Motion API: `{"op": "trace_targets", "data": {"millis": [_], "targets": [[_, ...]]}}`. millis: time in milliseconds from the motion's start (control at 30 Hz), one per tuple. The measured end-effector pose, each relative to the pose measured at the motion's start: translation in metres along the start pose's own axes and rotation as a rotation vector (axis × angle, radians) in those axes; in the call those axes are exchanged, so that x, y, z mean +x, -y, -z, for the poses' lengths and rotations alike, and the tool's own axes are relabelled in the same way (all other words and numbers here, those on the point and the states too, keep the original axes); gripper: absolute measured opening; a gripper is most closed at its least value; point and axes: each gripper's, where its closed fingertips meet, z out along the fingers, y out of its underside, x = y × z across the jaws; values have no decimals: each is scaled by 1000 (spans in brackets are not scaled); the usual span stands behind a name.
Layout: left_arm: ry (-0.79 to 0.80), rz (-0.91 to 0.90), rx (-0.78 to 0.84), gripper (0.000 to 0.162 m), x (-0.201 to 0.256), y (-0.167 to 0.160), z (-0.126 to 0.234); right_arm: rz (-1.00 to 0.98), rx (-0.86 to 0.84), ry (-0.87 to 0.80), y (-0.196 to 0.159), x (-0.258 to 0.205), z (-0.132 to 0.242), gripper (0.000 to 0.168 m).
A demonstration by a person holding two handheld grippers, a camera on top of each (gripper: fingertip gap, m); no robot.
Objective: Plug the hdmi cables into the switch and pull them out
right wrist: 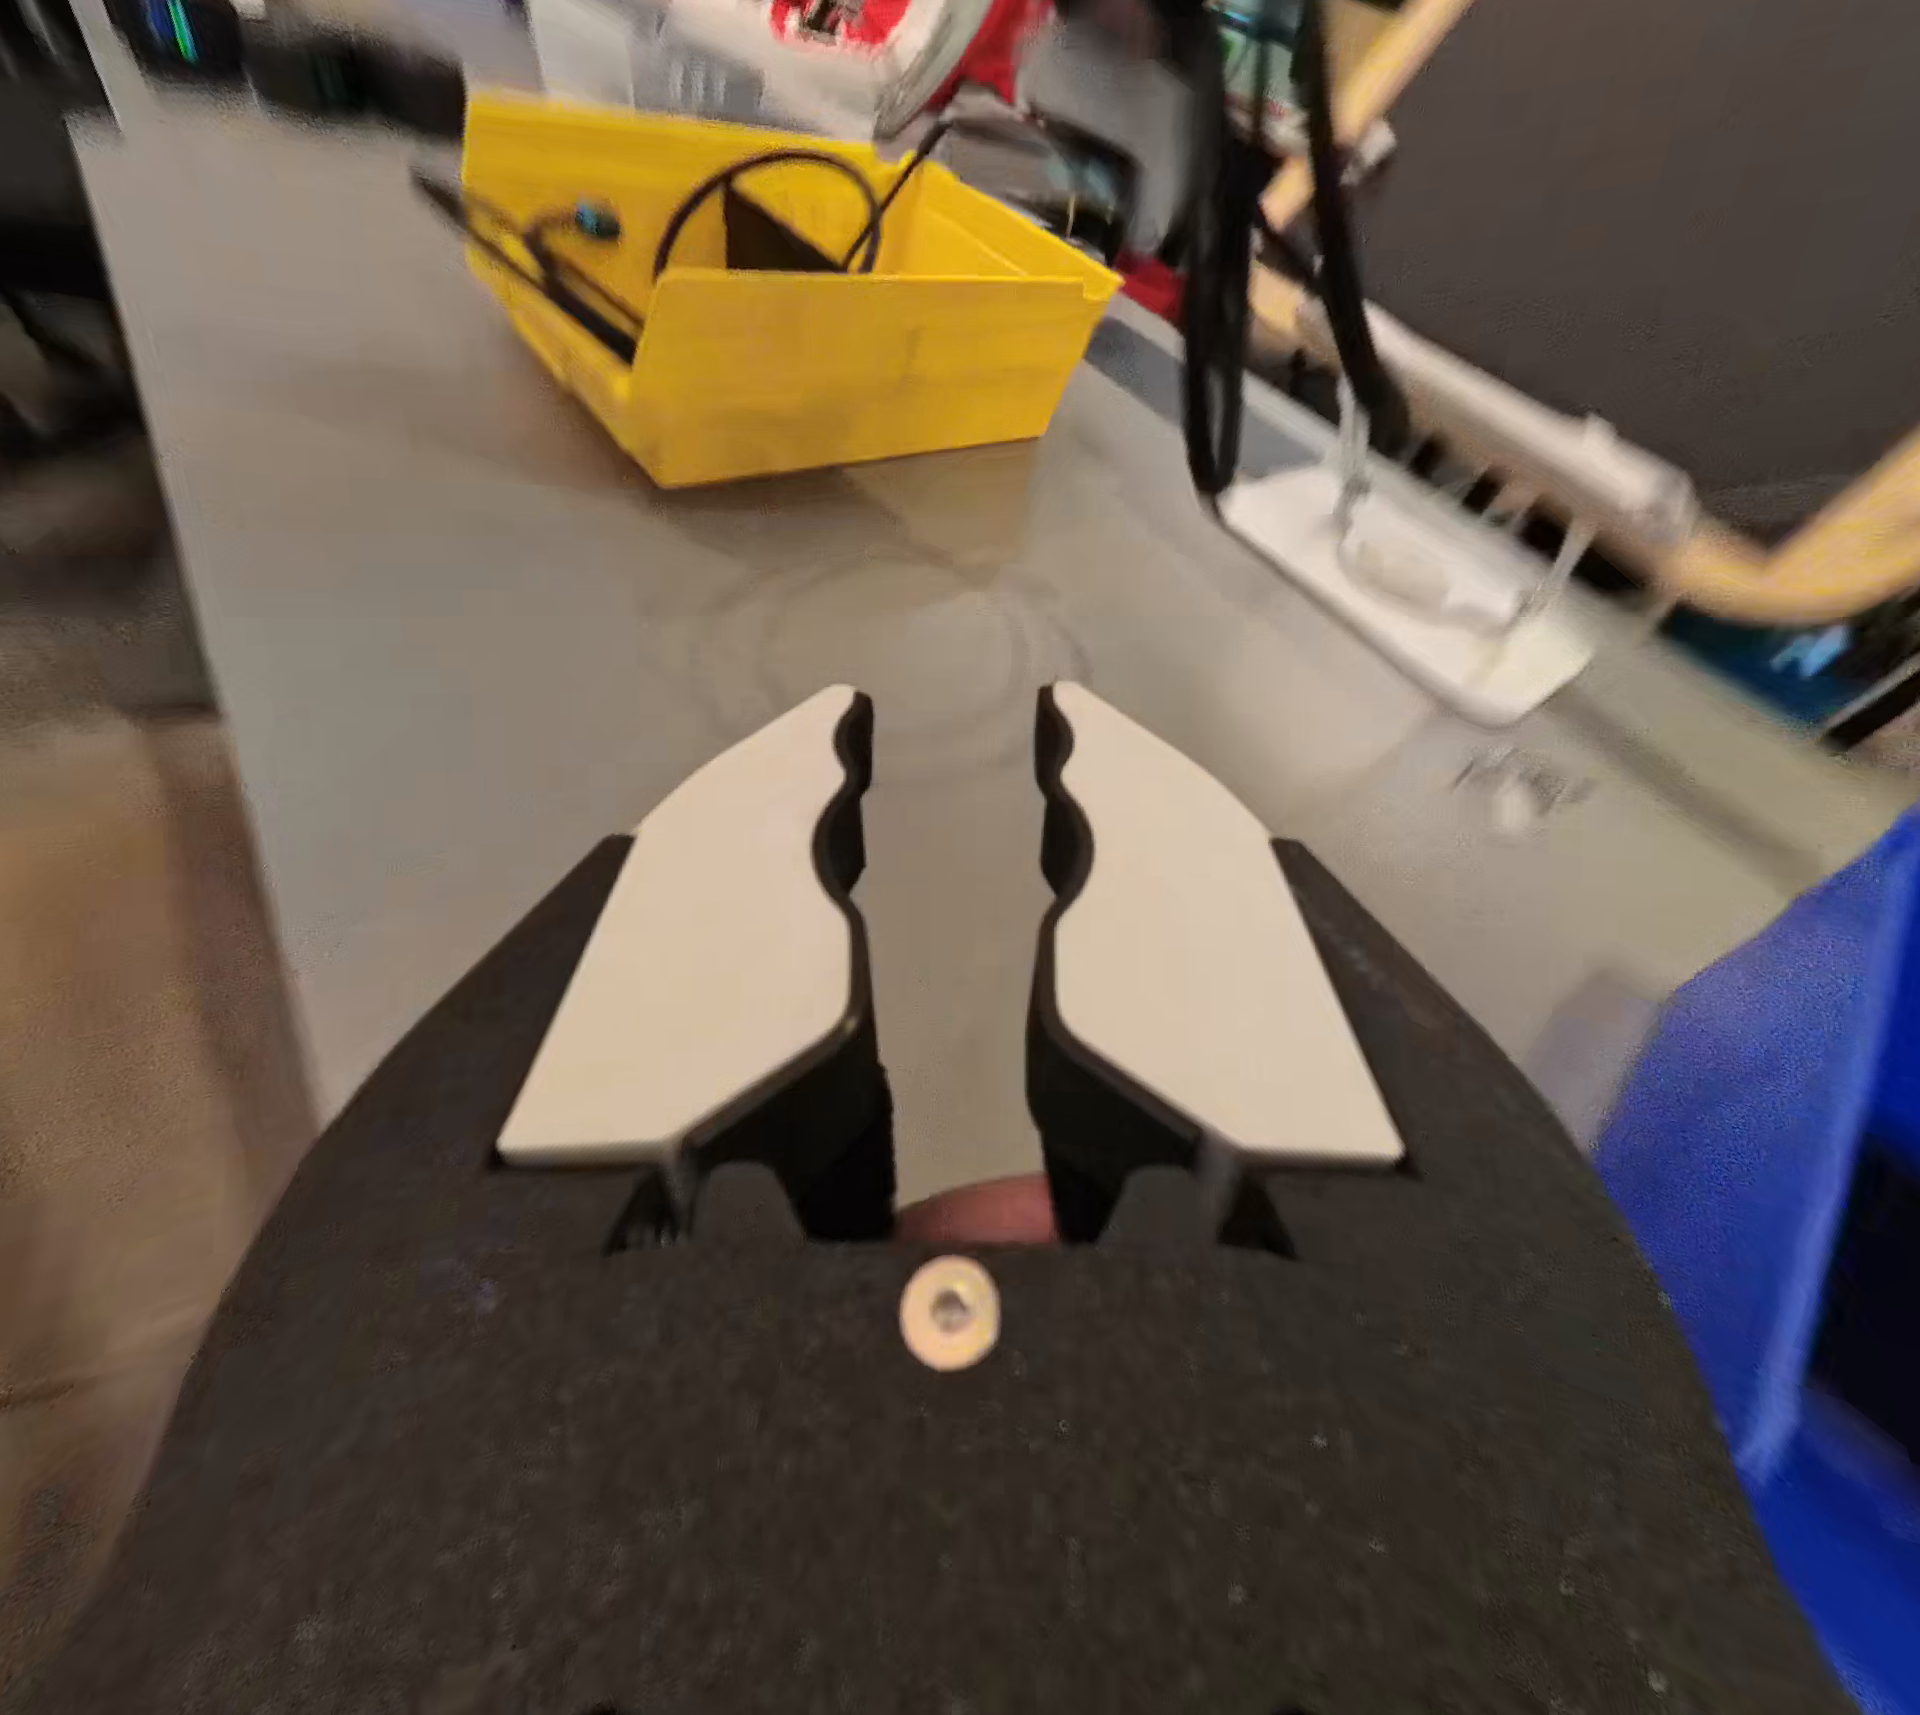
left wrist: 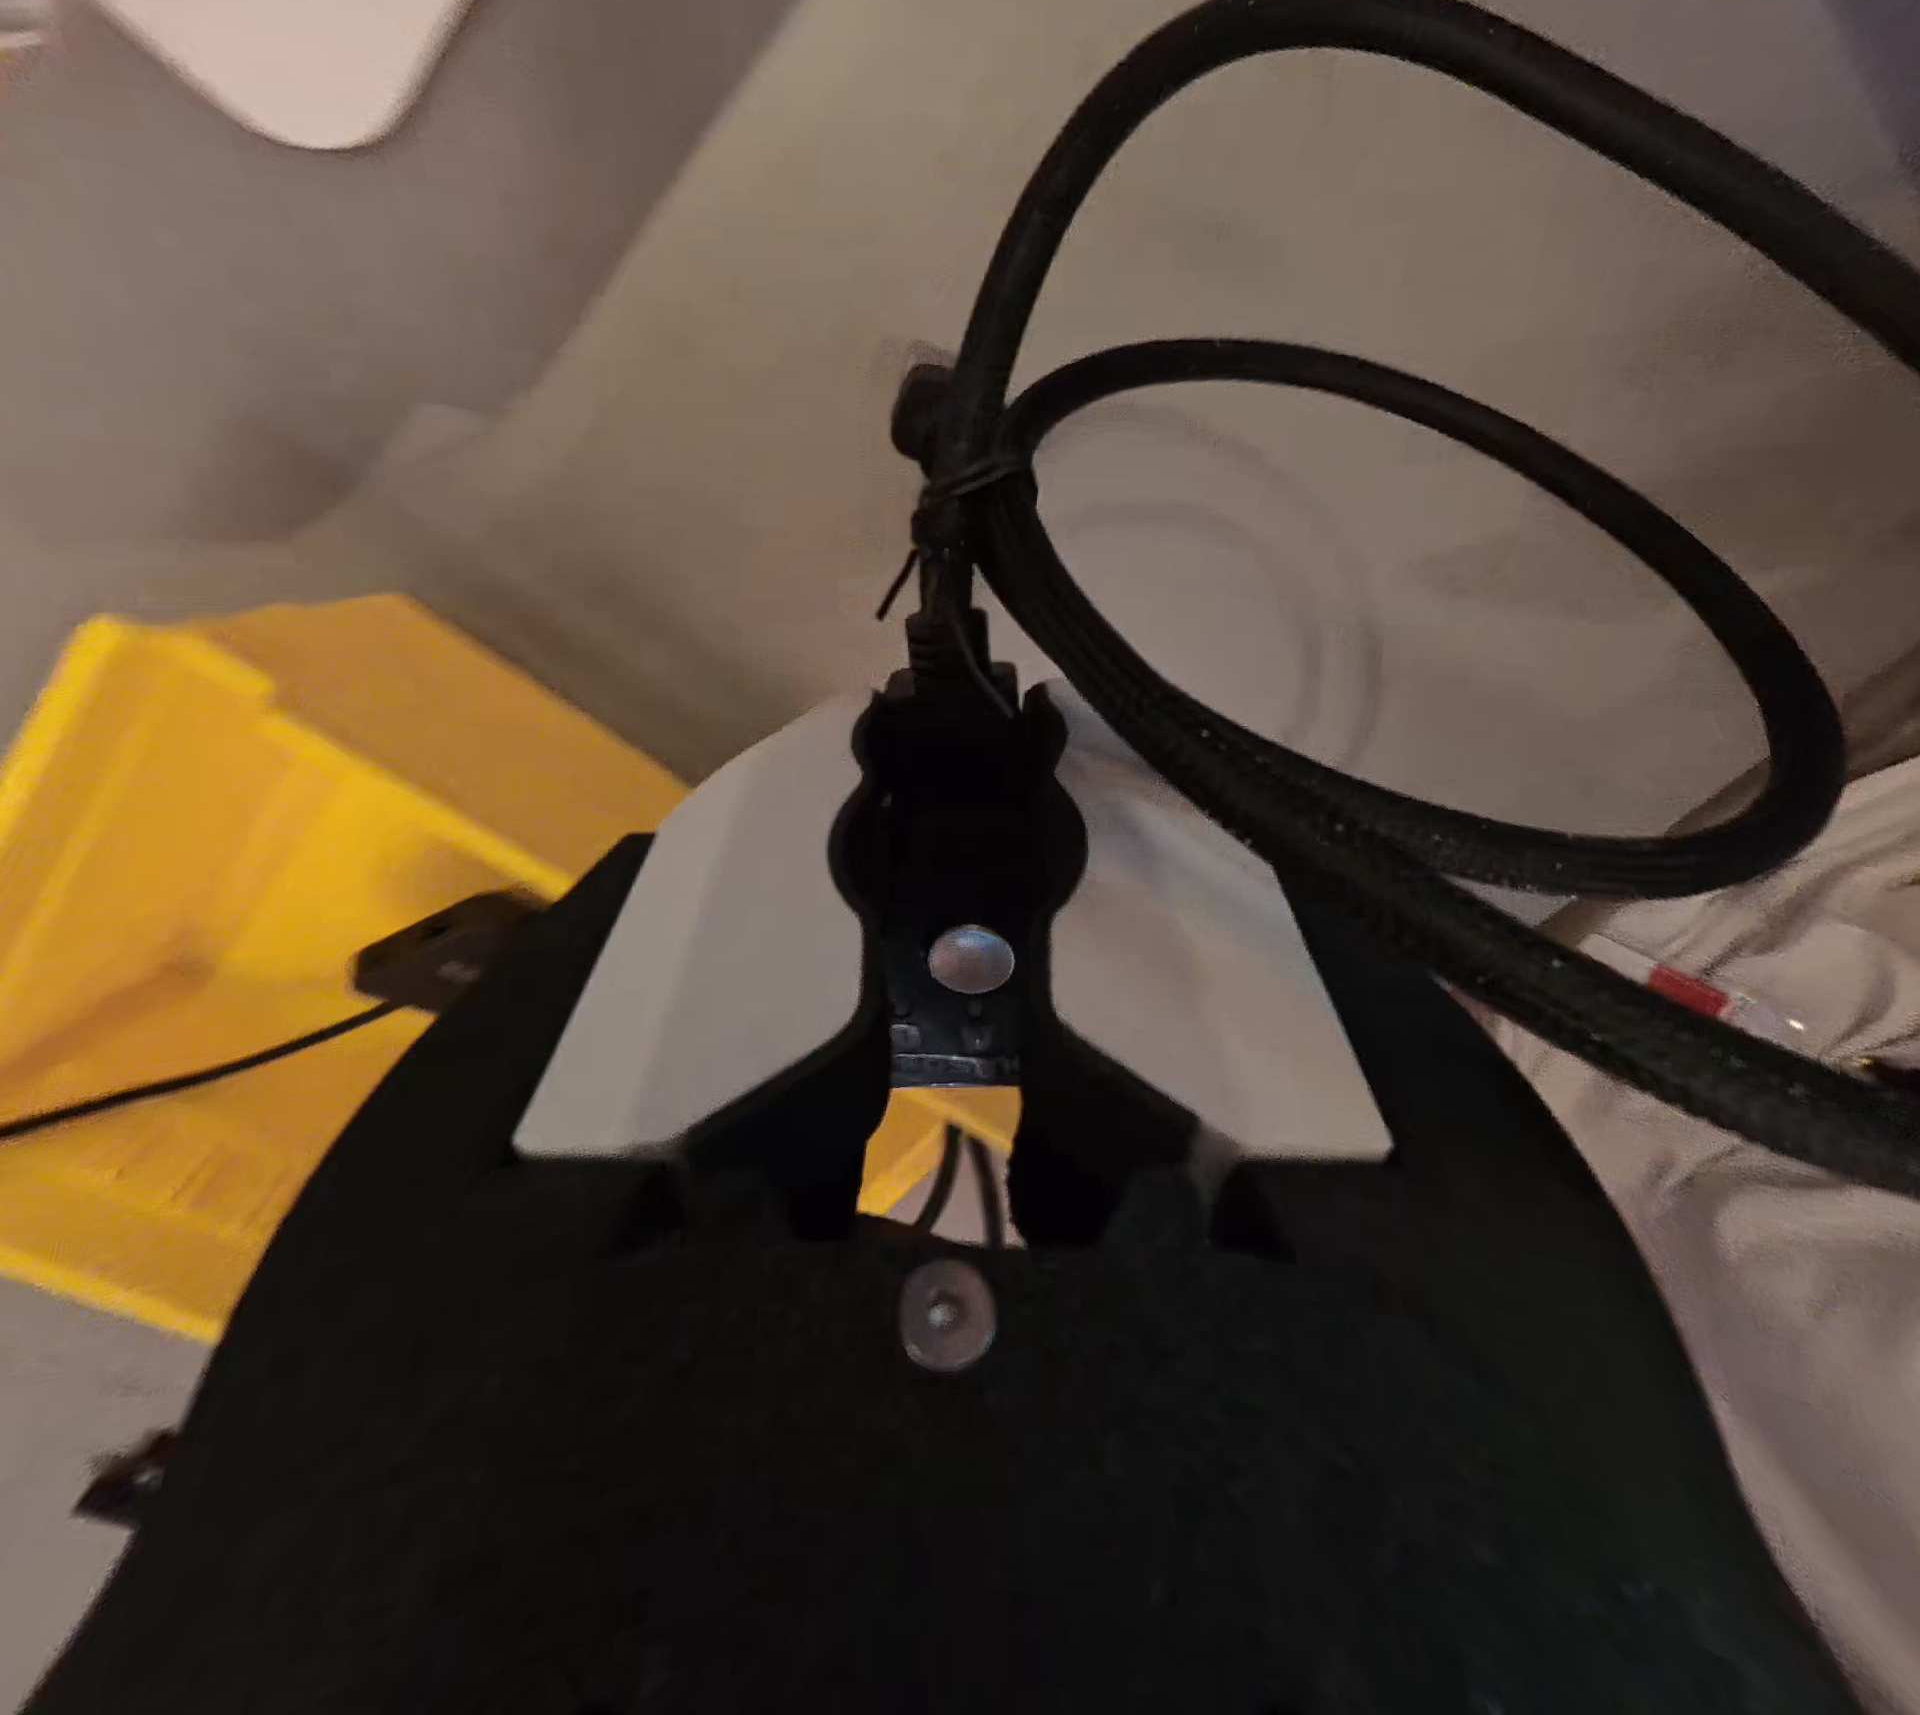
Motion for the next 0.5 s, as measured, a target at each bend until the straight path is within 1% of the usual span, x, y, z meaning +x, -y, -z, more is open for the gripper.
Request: {"op": "trace_targets", "data": {"millis": [67, 133, 167, 233, 333, 367, 500], "targets": [[-43, -21, -43, 24, 26, 11, -22, 313, -41, -42, 15, -8, -22, 32], [-93, -18, -69, 24, 50, 21, -40, 586, -63, -105, 31, -9, -47, 32], [-113, -21, -87, 24, 61, 24, -47, 705, -72, -131, 36, -7, -60, 33], [-146, -17, -121, 24, 78, 27, -58, 898, -107, -172, 36, 1, -87, 35], [-157, -20, -164, 24, 91, 24, -67, 1049, -166, -182, 21, 14, -113, 39], [-155, -18, -176, 24, 93, 23, -69, 1077, -164, -192, 19, 17, -117, 39], [-170, 15, -212, 24, 92, 15, -72, 1126, -188, -139, 7, 20, -125, 35]]}}
